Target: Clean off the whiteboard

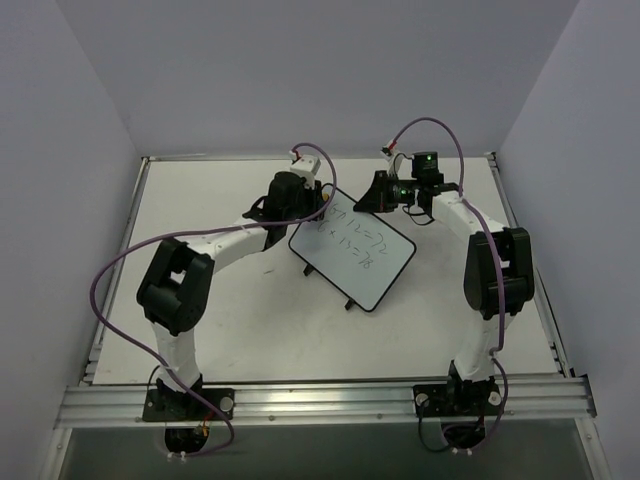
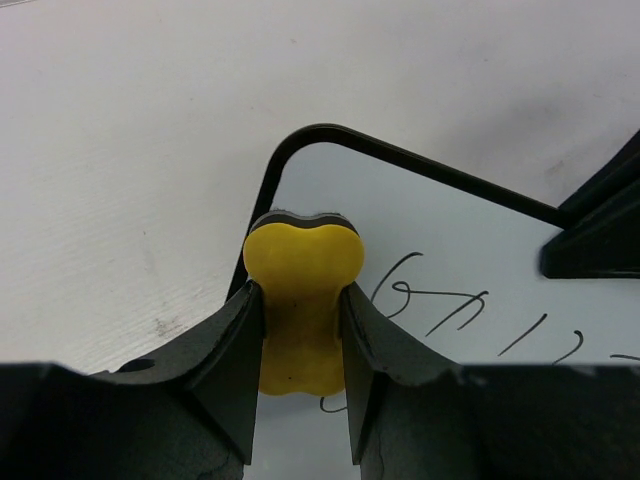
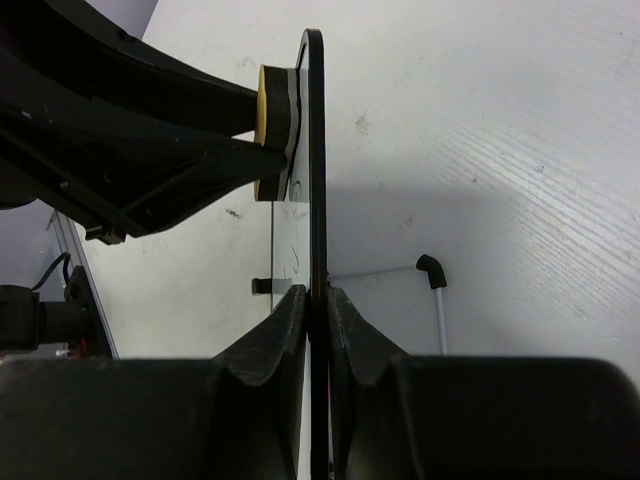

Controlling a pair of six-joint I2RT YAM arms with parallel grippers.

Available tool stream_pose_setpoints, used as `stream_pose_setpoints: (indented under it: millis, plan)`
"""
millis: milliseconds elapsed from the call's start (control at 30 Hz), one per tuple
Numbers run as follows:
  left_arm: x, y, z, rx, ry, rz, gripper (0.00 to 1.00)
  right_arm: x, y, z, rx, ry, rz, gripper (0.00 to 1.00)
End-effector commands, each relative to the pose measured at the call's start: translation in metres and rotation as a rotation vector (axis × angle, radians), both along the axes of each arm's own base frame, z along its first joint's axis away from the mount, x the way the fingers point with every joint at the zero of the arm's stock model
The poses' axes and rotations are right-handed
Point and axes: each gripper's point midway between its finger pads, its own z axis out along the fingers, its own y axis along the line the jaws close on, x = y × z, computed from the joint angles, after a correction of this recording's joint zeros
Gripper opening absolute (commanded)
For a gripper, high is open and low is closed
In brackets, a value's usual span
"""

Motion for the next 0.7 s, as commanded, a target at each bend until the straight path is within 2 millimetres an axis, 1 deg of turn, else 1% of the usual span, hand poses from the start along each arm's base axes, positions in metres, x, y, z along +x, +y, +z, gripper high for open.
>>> stream_pose_setpoints:
  millis: [0,67,267,300,400,433,533,600,633,667]
  plan:
    - [-0.004,-0.02,0.016,-0.025,-0.053,-0.086,0.02,0.0,0.002,0.016,0.004,-0.067,0.016,0.0]
    - [-0.008,-0.024,0.013,-0.025,-0.058,-0.101,0.02,0.0,0.002,0.017,0.004,-0.069,0.015,0.0]
    - [-0.026,-0.054,0.001,-0.031,-0.049,-0.197,0.02,0.0,0.002,0.019,0.005,-0.074,0.014,0.0]
    - [-0.033,-0.064,0.0,-0.024,-0.049,-0.219,0.02,0.0,0.002,0.019,0.004,-0.074,0.014,0.0]
    - [-0.047,-0.079,-0.009,-0.004,-0.04,-0.263,0.02,0.0,0.003,0.019,0.003,-0.074,0.015,0.0]
    - [-0.059,-0.091,-0.012,0.002,-0.04,-0.292,0.02,0.0,0.002,0.02,0.004,-0.077,0.013,0.0]
    - [-0.074,-0.103,-0.021,0.045,-0.046,-0.299,0.02,0.0,0.002,0.02,0.002,-0.075,0.013,0.0]
    - [-0.074,-0.1,-0.02,0.037,-0.049,-0.274,0.02,-0.001,0.002,0.022,0.002,-0.083,0.015,0.0]
    - [-0.076,-0.095,-0.025,0.04,-0.041,-0.262,0.02,-0.002,0.002,0.022,0.003,-0.082,0.016,0.0]
    - [-0.069,-0.087,-0.022,0.047,-0.055,-0.217,0.02,-0.002,0.002,0.023,0.003,-0.084,0.016,0.0]
